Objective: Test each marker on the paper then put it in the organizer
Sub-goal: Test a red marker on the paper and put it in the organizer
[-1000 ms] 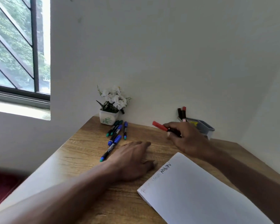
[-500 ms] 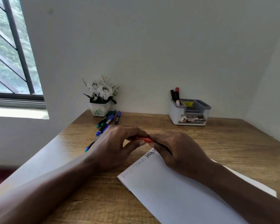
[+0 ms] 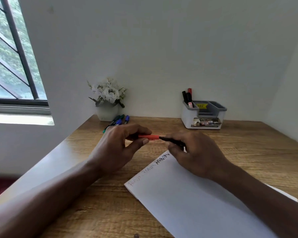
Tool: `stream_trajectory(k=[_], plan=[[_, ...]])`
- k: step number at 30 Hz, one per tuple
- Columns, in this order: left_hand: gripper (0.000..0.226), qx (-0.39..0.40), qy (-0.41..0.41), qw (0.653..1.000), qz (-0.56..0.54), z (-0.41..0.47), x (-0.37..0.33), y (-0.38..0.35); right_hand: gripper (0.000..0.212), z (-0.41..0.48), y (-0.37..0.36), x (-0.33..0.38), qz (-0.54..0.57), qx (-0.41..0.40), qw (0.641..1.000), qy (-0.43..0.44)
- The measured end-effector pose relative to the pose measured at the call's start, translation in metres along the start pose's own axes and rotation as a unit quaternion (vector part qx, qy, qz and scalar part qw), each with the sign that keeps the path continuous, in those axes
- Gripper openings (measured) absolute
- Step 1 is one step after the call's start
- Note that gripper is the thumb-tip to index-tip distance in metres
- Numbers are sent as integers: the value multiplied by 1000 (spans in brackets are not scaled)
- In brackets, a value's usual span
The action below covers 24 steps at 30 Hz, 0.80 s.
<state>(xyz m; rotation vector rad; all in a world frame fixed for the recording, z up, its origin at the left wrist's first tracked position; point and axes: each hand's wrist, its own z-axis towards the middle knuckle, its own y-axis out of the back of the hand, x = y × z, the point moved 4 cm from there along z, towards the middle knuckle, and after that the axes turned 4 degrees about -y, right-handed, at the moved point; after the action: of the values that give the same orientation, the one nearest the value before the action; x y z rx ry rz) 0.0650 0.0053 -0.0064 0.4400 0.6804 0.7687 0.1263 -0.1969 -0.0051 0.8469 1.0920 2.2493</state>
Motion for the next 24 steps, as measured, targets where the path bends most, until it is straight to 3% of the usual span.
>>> stream_trajectory(k=[6,9,11,15,19,24], plan=[[37,26,64,997,35,-1,13,-4,26,3,4,-24,30,35,995,-86],[26,61,75,992,83,0,14,-6,54,5,5,-25,55,9,996,-70],[21,99,84,985,114,-1,16,-10,59,5,3,-25,118,6,990,-78],[23,142,92,973,158,-1,21,-16,33,5,5,-24,284,-9,951,-121],[28,157,110,968,164,-1,20,-16,23,8,8,-26,399,-10,897,-190],[63,157,133,965,160,-3,20,-14,21,11,-1,-40,496,25,816,-297]])
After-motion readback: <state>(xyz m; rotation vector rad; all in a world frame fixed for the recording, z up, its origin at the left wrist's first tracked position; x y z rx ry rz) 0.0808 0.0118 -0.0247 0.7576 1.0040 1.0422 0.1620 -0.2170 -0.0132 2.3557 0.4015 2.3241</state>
